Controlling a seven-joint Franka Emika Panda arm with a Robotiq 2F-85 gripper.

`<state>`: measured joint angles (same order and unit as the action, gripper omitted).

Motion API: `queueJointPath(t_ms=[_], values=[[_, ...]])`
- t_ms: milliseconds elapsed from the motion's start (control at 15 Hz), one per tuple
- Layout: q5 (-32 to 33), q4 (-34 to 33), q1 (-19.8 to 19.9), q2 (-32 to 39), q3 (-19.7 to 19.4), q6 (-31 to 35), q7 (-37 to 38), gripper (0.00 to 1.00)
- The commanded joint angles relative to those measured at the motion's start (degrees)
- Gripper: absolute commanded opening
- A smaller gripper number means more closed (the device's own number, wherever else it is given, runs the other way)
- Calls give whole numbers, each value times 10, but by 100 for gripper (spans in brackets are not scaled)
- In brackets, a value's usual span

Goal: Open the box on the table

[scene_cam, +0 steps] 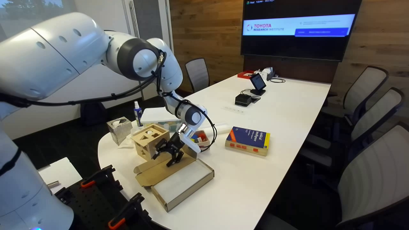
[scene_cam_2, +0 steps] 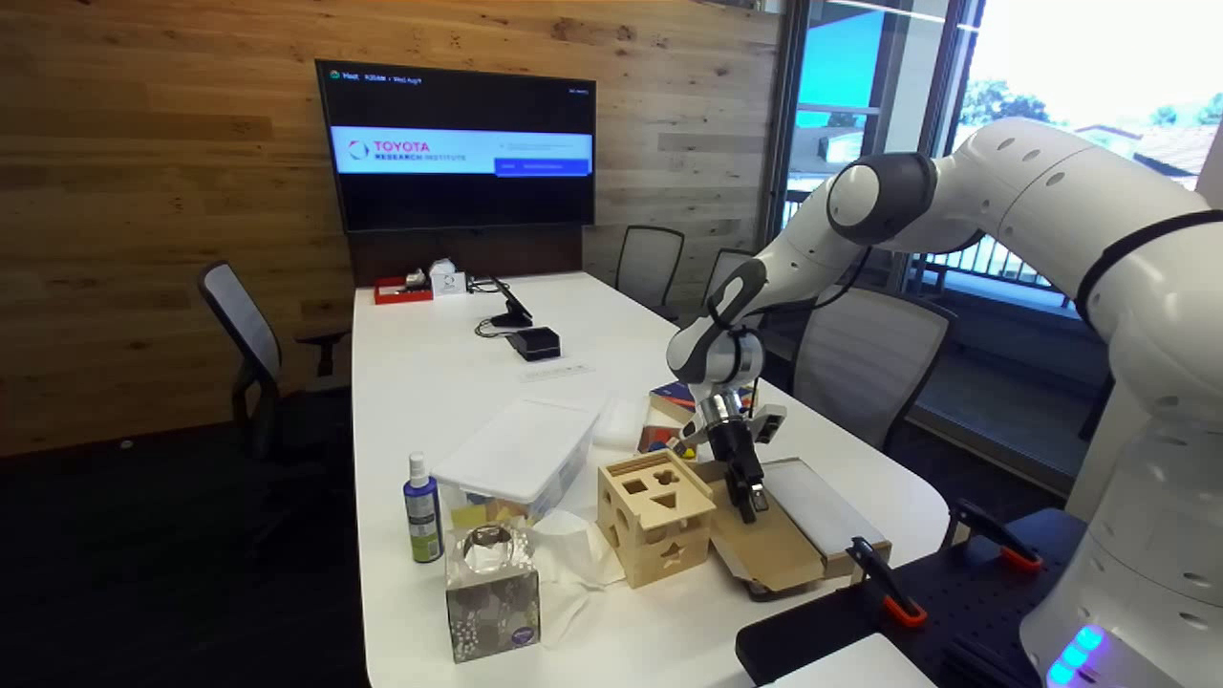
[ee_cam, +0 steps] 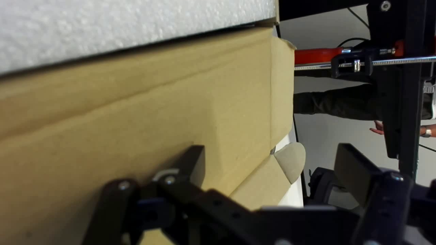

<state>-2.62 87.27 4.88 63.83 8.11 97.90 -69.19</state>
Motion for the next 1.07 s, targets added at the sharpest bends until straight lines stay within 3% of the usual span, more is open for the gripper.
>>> queueJointPath(t_ms=[0,533,1000], values=[[12,-55,0,52,-15,2,15,100],[2,-110,23,65,-14,-53,6,100],[-2,-29,42,-42,-23,-45,39,100]])
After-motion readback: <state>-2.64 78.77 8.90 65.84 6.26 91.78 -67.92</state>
